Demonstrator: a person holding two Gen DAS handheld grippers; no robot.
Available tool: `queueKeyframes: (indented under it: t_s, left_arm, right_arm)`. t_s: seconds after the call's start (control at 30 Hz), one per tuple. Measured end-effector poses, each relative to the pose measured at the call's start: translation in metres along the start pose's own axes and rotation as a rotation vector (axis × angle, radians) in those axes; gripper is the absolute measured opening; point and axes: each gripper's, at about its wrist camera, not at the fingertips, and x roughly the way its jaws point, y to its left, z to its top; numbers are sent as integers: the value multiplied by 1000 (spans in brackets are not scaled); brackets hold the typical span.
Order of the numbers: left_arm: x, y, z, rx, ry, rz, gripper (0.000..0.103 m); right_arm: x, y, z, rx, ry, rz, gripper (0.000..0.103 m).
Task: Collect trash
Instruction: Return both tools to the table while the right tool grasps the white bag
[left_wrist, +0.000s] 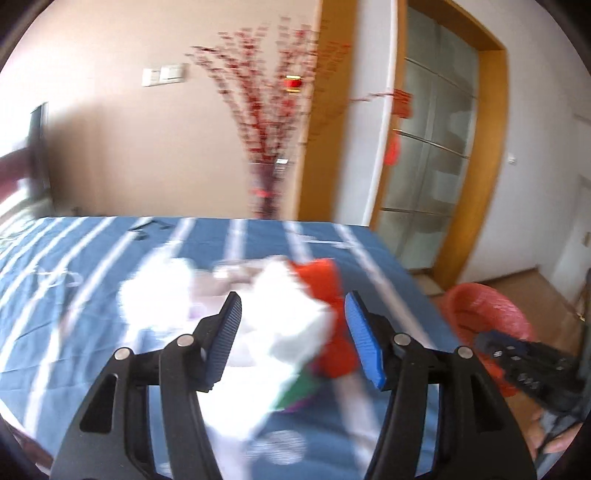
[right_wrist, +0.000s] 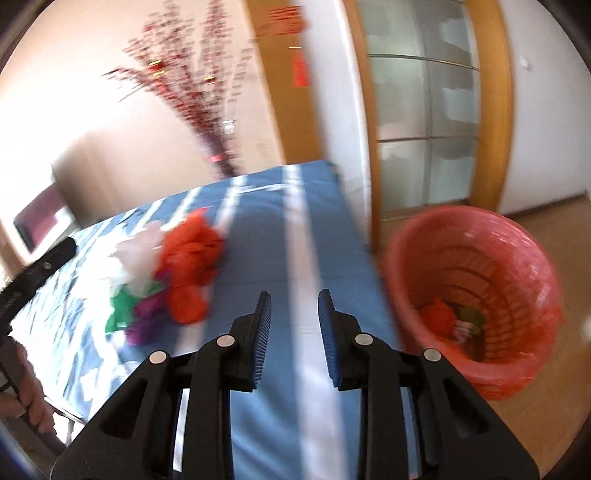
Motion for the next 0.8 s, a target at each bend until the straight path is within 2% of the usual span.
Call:
queueKeyframes:
  t_s: [0.13,0.2,0.33,0.47,0.53,0.8]
  left_arm:
    - [-4,44,-8,-39,12,102,58]
    - [-6,64,-12,-69,24,131,58]
    - [-13,97,-22,-113,33,193,60]
    - [-14,117,-27,-137,41,212,61]
    - [-13,123,-29,-142,46,216,61]
    - [-4,131,-40,-162,85,199,62]
  right_arm:
    - [6,42,7,-53,0,89,28]
    - [10,61,11,-60,1,150,28]
    - [17,97,17,-89,1,215,28]
    - [28,126,22,-121,5,244,28]
    - [38,136,25,-120,22,256,33]
    - [87,145,17,-107,135,194,34]
